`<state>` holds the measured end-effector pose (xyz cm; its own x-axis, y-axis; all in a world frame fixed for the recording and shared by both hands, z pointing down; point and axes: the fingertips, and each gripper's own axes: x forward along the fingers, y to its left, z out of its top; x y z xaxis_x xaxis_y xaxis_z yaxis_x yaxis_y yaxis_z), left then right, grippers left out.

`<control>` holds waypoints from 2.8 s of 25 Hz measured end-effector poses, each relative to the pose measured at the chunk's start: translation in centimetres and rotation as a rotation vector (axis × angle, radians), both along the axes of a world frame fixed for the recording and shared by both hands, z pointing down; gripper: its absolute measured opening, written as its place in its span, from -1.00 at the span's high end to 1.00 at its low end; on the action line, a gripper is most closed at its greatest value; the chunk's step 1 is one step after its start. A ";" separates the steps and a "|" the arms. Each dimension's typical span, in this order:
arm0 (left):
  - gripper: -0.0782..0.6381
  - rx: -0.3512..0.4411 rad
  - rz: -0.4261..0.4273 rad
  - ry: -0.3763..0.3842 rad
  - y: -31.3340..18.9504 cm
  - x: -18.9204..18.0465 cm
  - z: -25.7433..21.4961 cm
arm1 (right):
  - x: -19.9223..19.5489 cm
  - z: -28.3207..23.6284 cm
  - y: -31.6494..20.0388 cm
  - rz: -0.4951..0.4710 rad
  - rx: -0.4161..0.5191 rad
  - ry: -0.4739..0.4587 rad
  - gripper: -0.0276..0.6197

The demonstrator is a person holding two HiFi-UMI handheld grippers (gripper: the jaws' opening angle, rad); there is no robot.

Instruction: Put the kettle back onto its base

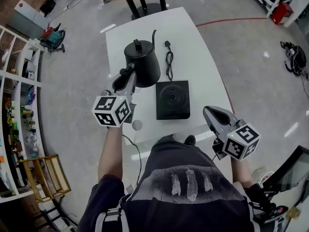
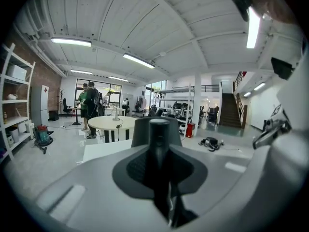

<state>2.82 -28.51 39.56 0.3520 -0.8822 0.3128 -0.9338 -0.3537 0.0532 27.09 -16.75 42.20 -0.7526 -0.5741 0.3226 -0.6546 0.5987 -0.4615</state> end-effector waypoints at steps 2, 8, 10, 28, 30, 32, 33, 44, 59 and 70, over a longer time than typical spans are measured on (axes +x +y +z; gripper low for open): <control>0.63 -0.005 0.019 -0.008 0.9 1.4 0.0 | 0.8 0.1 0.7 -0.004 -0.002 -0.009 0.91; 0.63 -0.027 0.051 -0.011 3.3 4.2 0.9 | 2.0 1.1 3.1 -0.028 -0.019 -0.012 0.91; 0.63 -0.034 0.060 -0.008 3.7 4.9 1.3 | 2.5 1.3 3.6 -0.026 -0.020 -0.003 0.91; 0.63 -0.045 0.450 0.020 3.8 5.3 6.0 | -4.5 3.6 5.8 0.127 -0.088 0.103 0.91; 0.63 -0.060 0.494 0.023 3.8 6.3 7.1 | -3.8 3.8 5.8 0.157 -0.101 0.111 0.91; 0.63 -0.070 0.535 0.031 3.5 7.3 7.8 | -3.2 3.9 5.5 0.184 -0.108 0.121 0.91; 0.63 -0.074 0.554 0.035 3.5 7.8 8.1 | -3.0 3.9 5.4 0.195 -0.111 0.126 0.91; 0.63 -0.083 0.672 0.044 3.0 11.2 10.2 | -2.1 3.4 4.5 0.257 -0.129 0.147 0.91; 0.63 -0.062 0.704 0.097 5.0 9.7 11.3 | -4.6 2.8 5.6 0.274 -0.138 0.203 0.91; 0.62 -0.042 0.761 0.076 6.3 8.0 12.7 | -6.2 2.8 5.7 0.266 -0.107 0.247 0.91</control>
<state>10.83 -22.18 52.31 0.8797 -0.3756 0.2916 -0.4266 -0.8943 0.1350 20.87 -11.09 44.99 -0.4736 -0.6921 0.5447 -0.8802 0.3494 -0.3212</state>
